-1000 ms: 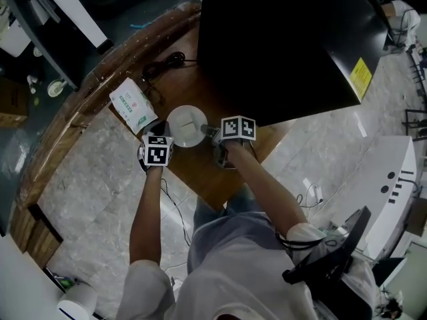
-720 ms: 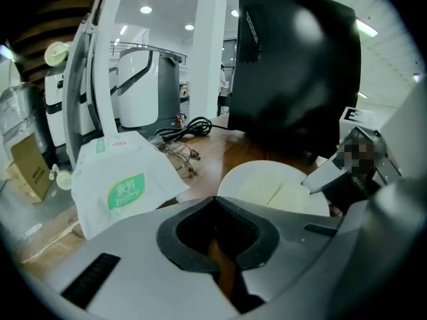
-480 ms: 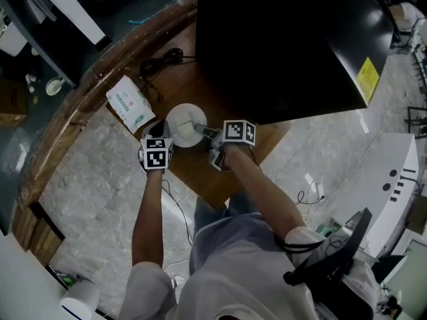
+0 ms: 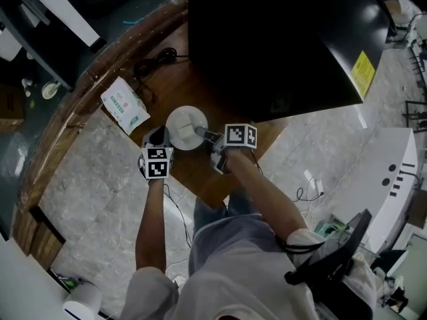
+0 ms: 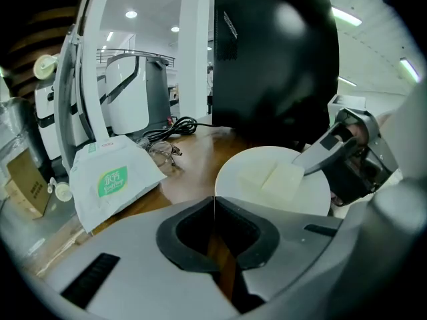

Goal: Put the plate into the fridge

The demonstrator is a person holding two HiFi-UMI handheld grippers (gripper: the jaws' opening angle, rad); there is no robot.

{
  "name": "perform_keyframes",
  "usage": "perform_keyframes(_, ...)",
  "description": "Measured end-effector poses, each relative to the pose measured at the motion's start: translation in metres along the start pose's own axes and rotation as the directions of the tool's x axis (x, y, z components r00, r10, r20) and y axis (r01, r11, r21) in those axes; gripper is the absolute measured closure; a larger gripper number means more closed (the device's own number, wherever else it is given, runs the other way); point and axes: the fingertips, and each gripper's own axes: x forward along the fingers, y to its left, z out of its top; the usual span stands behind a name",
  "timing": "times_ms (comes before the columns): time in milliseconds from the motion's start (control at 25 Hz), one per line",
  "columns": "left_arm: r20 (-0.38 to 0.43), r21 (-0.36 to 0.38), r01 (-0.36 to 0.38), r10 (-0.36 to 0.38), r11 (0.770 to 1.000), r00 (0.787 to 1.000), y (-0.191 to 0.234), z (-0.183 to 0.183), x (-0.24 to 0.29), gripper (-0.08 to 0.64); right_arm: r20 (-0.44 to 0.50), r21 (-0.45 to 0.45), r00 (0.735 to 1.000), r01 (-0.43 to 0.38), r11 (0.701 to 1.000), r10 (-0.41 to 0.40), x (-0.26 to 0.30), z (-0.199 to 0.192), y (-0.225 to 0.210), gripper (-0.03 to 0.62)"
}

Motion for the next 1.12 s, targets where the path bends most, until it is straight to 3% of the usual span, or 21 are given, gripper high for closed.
perform_keyframes(120,0.024,0.001,-0.002,0.002,1.000,1.000,-0.013,0.002,-0.002,0.540,0.004,0.004,1.000,-0.003,1.000,0.003,-0.011,0.004,-0.005,0.561)
perform_keyframes(480,0.194,0.044,-0.029,0.020,0.999,0.981,-0.090,0.032,-0.039,0.540,0.000,-0.003,0.997,-0.082,0.997,0.082,-0.080,0.001,-0.007,0.561)
perform_keyframes(640,0.250,0.017,-0.042,0.036,0.999,0.967,-0.137,0.038,-0.060,0.541,-0.029,-0.037,0.992,-0.123,0.992,0.122,-0.125,-0.002,-0.006,0.561)
perform_keyframes(880,0.272,0.019,-0.094,0.085,0.995,0.958,-0.274,0.035,-0.109,0.541,-0.071,-0.052,0.988,-0.144,0.988,0.140,-0.257,-0.023,-0.031,0.561)
perform_keyframes(1120,0.318,-0.006,-0.092,0.090,0.996,0.944,-0.412,0.042,-0.142,0.541,-0.113,-0.051,0.979,-0.175,0.983,0.168,-0.386,-0.050,-0.058,0.561)
